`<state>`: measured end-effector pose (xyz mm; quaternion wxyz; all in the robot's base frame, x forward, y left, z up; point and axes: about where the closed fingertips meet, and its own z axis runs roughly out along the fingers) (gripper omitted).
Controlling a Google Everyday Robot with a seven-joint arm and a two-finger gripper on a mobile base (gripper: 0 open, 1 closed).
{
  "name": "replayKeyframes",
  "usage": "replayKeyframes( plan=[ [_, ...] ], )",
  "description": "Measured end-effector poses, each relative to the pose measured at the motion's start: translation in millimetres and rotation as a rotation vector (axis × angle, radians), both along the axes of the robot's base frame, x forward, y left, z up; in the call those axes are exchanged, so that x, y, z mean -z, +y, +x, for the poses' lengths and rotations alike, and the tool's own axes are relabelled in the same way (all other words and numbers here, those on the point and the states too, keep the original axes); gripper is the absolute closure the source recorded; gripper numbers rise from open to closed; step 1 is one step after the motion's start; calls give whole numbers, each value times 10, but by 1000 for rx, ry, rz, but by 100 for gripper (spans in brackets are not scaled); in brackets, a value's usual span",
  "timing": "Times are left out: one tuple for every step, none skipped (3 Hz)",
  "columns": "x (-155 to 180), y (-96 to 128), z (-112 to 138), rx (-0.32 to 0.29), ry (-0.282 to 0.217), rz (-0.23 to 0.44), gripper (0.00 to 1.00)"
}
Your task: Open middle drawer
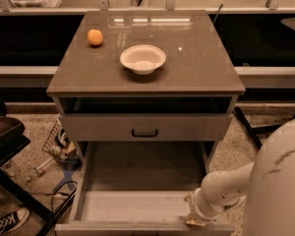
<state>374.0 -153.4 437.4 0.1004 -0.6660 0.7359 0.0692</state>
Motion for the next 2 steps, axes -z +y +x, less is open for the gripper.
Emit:
replayKeyframes(
  plan=[
    [0, 1, -2, 0, 0, 0, 0],
    [0, 1, -2, 0, 0, 0, 0]
  ],
)
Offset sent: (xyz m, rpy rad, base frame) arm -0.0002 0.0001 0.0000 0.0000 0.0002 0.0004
